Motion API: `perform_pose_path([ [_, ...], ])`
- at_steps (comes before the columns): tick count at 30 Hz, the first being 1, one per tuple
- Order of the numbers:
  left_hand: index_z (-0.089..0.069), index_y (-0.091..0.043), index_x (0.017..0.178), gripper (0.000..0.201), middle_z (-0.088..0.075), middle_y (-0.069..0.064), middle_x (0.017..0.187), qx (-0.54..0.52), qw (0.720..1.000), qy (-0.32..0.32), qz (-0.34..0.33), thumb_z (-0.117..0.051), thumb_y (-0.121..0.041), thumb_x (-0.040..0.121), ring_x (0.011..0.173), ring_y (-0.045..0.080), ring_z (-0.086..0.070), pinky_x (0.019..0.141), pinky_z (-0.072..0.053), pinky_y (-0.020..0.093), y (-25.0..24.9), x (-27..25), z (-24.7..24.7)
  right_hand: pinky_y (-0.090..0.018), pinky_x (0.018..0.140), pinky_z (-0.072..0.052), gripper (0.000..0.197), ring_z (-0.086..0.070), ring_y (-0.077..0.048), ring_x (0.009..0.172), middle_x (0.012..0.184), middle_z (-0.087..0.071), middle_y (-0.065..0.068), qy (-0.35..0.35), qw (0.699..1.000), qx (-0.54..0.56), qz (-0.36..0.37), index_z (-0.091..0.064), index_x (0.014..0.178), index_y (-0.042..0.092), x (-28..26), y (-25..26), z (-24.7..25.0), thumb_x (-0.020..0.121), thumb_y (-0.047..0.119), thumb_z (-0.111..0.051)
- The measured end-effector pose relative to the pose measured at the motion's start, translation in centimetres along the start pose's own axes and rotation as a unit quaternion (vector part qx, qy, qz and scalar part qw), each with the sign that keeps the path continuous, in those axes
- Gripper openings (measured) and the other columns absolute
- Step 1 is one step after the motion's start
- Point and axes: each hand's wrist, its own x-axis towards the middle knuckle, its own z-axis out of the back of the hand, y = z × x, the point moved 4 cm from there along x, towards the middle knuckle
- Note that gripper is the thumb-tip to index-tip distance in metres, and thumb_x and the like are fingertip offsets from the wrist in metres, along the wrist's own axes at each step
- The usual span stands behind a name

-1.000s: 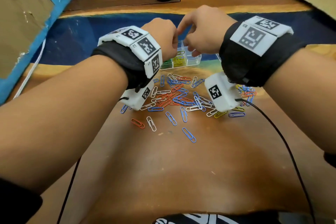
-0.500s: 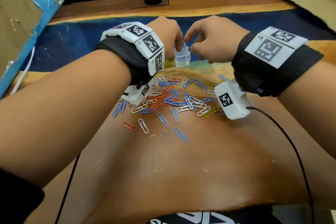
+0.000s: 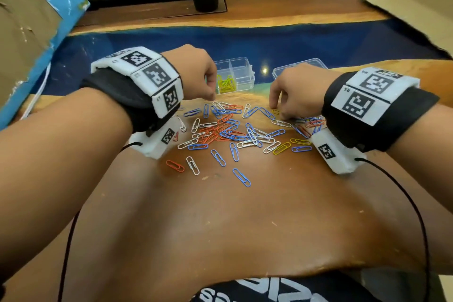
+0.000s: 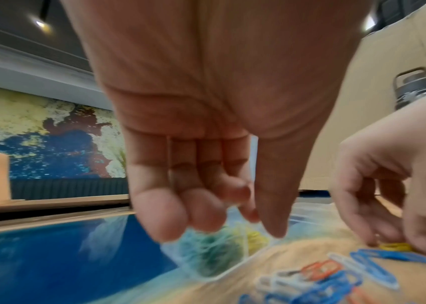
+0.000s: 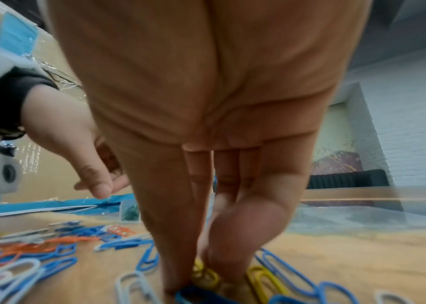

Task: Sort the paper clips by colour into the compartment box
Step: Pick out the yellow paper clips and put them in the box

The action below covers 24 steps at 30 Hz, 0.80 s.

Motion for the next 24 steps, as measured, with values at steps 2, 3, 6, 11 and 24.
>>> perform_pose_path([
  [2, -0.065, -0.020, 0.075, 0.011, -0.058, -0.007, 0.064, 0.007, 0.999, 0.012, 0.032, -0.069, -0.029, 0.079, 0.068, 0.016, -0.053, 0.070, -0.046, 0.029, 1.7, -0.5, -0.3, -0.035, 0.084, -0.053, 0.018, -0.064, -0.022, 0.088, 0.079, -0.064, 0.003, 0.008, 1.000, -0.009, 0.002, -0.064, 0.085, 0.025, 0.0, 0.2, 0.0, 0.074, 0.014, -0.073],
  [3, -0.064, -0.020, 0.075, 0.008, -0.060, -0.005, 0.067, 0.012, 0.999, 0.011, 0.045, -0.068, -0.026, 0.080, 0.072, 0.018, -0.055, 0.070, -0.045, 0.028, 2.5, -0.8, -0.5, -0.036, 0.084, -0.054, 0.018, -0.063, -0.022, 0.088, 0.078, -0.063, 0.004, 0.009, 1.000, -0.011, 0.003, -0.064, 0.084, 0.026, 0.0, 0.3, 0.0, 0.074, 0.012, -0.072],
  [6, -0.060, -0.021, 0.079, 0.007, -0.061, -0.003, 0.079, 0.029, 0.997, 0.008, 0.070, -0.059, -0.017, 0.083, 0.082, 0.021, -0.056, 0.070, -0.042, 0.027, 4.4, -1.5, -0.9, -0.036, 0.084, -0.054, 0.018, -0.060, -0.021, 0.086, 0.073, -0.058, 0.009, 0.006, 1.000, -0.019, 0.011, -0.064, 0.083, 0.026, -0.1, 0.6, 0.1, 0.076, 0.009, -0.066],
  [11, -0.062, -0.021, 0.089, 0.010, -0.058, -0.004, 0.086, 0.025, 0.996, 0.034, 0.080, -0.055, -0.015, 0.086, 0.083, 0.018, -0.048, 0.074, -0.040, 0.027, 5.8, -2.1, -1.4, -0.033, 0.084, -0.052, 0.017, -0.058, -0.020, 0.084, 0.073, -0.058, 0.009, 0.008, 1.000, -0.015, 0.012, -0.067, 0.089, 0.025, -0.2, 0.5, 0.1, 0.076, 0.014, -0.064],
  [24, -0.068, -0.031, 0.068, 0.017, -0.068, -0.007, 0.113, 0.025, 0.988, 0.150, 0.039, -0.080, -0.038, 0.059, 0.105, 0.014, -0.061, 0.092, -0.049, 0.038, 6.9, -4.5, -2.0, -0.021, 0.056, -0.044, 0.024, -0.056, -0.003, 0.040, 0.058, -0.066, 0.001, -0.003, 0.990, 0.136, -0.026, -0.069, 0.081, 0.024, -0.5, -1.8, 1.1, 0.083, 0.006, -0.053],
])
